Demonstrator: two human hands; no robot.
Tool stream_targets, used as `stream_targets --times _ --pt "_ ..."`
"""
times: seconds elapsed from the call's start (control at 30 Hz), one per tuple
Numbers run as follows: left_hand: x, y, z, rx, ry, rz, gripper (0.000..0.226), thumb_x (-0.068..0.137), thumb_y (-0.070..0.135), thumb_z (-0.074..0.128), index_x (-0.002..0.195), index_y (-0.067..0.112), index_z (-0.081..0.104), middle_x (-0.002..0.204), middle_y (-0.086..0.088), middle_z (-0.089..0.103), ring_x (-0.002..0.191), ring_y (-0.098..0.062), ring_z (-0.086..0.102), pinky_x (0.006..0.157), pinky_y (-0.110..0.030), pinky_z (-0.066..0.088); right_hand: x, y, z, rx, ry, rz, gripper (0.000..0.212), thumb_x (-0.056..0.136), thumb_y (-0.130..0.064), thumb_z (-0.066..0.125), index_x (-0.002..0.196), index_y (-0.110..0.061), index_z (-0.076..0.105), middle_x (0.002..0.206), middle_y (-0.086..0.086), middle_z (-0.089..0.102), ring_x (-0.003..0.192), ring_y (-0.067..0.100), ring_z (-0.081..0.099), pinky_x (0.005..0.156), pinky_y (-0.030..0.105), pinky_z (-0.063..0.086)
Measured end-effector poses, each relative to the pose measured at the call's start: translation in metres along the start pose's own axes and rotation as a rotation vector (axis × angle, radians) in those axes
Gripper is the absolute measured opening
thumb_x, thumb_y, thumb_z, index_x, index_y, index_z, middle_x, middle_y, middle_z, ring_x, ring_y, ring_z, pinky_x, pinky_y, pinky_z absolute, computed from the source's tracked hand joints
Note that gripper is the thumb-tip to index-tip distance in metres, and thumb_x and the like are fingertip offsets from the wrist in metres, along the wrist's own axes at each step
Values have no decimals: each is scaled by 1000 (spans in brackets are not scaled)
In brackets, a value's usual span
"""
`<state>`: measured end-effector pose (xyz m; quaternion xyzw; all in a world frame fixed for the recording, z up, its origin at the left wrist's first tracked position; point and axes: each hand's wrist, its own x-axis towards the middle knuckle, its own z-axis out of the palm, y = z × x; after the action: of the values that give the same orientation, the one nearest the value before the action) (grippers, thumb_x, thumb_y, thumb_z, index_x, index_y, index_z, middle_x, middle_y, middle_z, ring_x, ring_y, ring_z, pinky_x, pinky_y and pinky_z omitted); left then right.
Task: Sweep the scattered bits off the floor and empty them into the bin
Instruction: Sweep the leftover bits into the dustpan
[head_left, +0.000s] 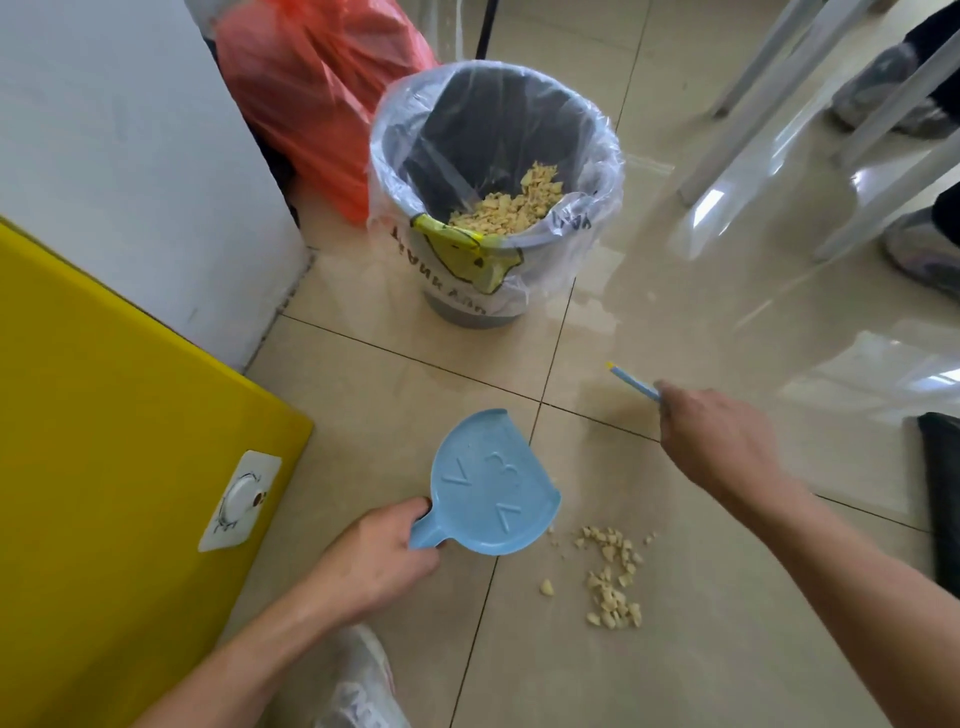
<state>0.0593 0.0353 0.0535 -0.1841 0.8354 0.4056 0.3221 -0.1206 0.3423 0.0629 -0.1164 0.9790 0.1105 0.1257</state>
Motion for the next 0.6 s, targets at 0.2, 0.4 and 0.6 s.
stream_targets --times 0.2,0.4,0.6 --pt "-5 -6 -7 38 48 -25 17 75 25 58 89 16 62 83 -3 68 65 -16 52 62 -35 49 -19 -78 33 -79 -153 -209 19 91 -12 40 101 -15 55 95 8 71 83 32 69 56 31 33" --pt "-2 -7 -17 -97 48 -63 13 80 17 64 92 17 67 58 8 63 52 -7 57 55 -25 49 -97 -70 47 -114 -265 -369 28 87 -18 41 113 -22 52 85 5 61 79 32 68 47 32 26" --pt "-6 -7 -11 -140 3 4 14 78 14 62 88 22 67 51 18 60 44 0 53 44 -12 43 -142 -40 11 0 -182 -386 46 79 -27 70 124 -34 66 73 0 67 55 27 66 45 31 30"
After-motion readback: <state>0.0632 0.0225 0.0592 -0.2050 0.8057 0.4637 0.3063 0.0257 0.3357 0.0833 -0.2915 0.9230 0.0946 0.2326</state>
